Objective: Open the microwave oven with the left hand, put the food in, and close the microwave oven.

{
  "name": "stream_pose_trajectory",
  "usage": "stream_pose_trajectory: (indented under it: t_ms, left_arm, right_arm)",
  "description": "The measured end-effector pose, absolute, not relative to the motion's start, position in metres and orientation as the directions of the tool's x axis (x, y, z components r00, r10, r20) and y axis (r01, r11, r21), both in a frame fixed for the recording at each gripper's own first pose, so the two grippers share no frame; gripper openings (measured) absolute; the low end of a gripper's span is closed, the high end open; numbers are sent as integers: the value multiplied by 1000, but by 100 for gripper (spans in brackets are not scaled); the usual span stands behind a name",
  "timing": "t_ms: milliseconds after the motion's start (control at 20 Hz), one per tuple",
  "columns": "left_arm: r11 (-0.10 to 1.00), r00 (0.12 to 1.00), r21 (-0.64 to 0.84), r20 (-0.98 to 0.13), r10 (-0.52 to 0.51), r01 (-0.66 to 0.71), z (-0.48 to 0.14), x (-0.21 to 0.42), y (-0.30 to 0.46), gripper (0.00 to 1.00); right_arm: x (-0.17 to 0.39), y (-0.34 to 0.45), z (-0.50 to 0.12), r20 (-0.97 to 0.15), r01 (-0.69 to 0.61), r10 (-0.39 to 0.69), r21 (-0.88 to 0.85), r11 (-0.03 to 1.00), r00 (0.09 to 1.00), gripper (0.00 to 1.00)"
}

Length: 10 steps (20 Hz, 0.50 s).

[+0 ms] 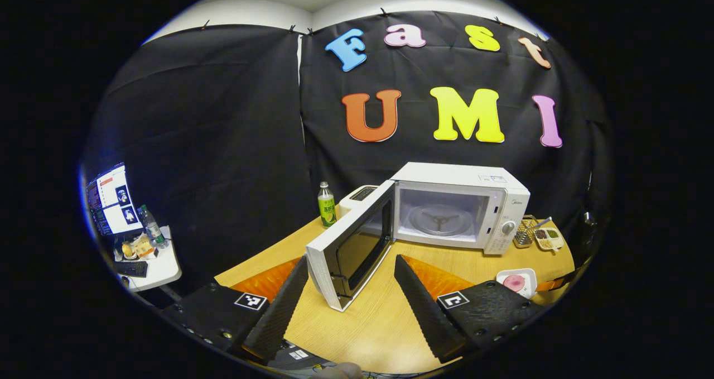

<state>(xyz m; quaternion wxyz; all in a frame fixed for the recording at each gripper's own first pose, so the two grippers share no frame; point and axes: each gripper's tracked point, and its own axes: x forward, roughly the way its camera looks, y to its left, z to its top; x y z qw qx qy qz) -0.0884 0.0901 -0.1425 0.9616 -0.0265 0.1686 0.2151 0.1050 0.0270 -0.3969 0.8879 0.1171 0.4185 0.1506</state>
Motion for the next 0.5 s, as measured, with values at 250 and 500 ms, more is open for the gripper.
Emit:
stream_pose_trajectory:
  t_ms: [250, 500]
  left_arm:
    - [903, 849, 22, -332, 411, -428, -133, -89, 95, 95]
    - [912, 854, 22, -340, 393, -410, -136, -78, 106, 95]
  right_arm:
    - [106, 34, -418, -736, -114, 385, 391, 913, 558, 46]
    - [109, 37, -421, -747, -33, 379, 432, 901, 546, 29]
